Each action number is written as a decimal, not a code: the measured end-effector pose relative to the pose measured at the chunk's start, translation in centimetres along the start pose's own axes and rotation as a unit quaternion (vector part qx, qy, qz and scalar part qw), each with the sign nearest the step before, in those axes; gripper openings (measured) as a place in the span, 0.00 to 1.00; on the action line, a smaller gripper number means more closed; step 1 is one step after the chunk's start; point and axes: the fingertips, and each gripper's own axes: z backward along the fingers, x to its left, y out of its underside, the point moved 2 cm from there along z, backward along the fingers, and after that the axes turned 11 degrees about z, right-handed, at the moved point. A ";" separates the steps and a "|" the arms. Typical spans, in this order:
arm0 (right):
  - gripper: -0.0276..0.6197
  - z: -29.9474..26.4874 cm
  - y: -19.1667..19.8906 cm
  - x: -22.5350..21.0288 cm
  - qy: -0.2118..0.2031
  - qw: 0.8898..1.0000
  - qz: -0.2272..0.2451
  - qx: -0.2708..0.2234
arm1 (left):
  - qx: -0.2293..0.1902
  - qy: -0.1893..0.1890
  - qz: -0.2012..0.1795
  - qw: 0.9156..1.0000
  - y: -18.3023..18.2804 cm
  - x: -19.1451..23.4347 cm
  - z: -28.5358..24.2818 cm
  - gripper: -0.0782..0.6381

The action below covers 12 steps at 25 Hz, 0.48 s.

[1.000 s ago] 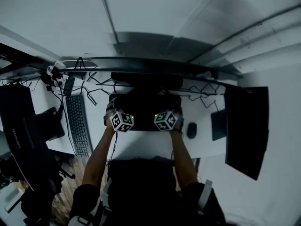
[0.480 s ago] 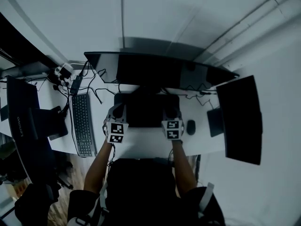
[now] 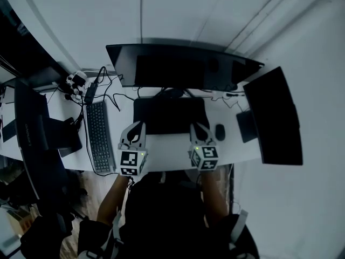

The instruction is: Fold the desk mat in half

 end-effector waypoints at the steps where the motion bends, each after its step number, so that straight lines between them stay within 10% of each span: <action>1: 0.07 0.9 -0.4 0.3 0.002 1.000 0.001 -0.007 | 0.000 0.010 0.003 1.000 -0.2 -0.8 0.8 0.12; 12: 0.06 8.3 -2.2 0.3 -0.008 0.998 -0.024 -0.050 | -0.089 -0.029 0.022 0.995 -3.4 -6.3 6.5 0.12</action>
